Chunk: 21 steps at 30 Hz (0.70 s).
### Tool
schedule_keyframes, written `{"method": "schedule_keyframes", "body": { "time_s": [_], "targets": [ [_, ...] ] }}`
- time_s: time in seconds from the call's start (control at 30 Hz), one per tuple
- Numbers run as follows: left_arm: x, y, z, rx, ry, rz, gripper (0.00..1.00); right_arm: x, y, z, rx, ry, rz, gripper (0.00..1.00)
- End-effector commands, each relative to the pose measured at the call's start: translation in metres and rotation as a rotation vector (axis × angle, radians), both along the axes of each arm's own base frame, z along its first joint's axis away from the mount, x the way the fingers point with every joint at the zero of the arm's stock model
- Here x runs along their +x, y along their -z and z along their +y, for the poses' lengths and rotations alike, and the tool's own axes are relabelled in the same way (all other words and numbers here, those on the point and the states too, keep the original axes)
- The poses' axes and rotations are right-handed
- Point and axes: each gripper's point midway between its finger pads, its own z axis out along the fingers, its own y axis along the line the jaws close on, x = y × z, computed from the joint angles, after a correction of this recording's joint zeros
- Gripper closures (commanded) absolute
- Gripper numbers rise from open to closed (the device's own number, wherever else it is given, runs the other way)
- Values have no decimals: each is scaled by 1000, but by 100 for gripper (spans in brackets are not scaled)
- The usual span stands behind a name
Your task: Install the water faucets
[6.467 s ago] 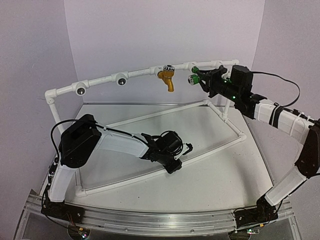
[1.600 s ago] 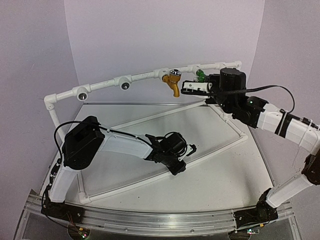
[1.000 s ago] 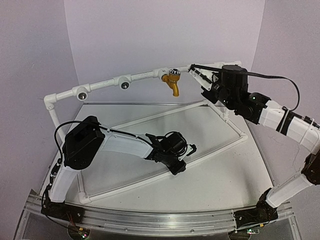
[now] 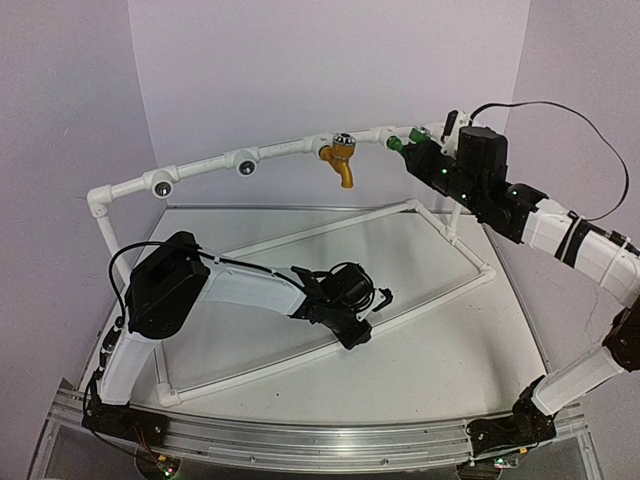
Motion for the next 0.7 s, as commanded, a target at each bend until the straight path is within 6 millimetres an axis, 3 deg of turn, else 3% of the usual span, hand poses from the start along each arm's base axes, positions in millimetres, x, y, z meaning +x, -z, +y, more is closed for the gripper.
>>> {"method": "schedule_keyframes", "body": {
  "time_s": [0.0,0.17,0.33,0.43,0.53,0.67],
  "targets": [
    [-34,70,30,171,-22,163,100,4,49,14,593,80,334,100],
    [-32,69,31,172,-27,157,100,-4,32,5,628,82,305,97],
    [-31,68,32,174,-29,151,100,-17,13,0,403,12,182,37],
    [-31,68,32,176,-30,148,100,-32,4,-8,273,-27,121,12],
    [-31,69,32,177,-29,146,100,-51,1,-17,147,-65,74,2],
    [-32,69,32,175,-26,154,100,-76,-16,-35,-151,-103,-38,2]
  ]
}}
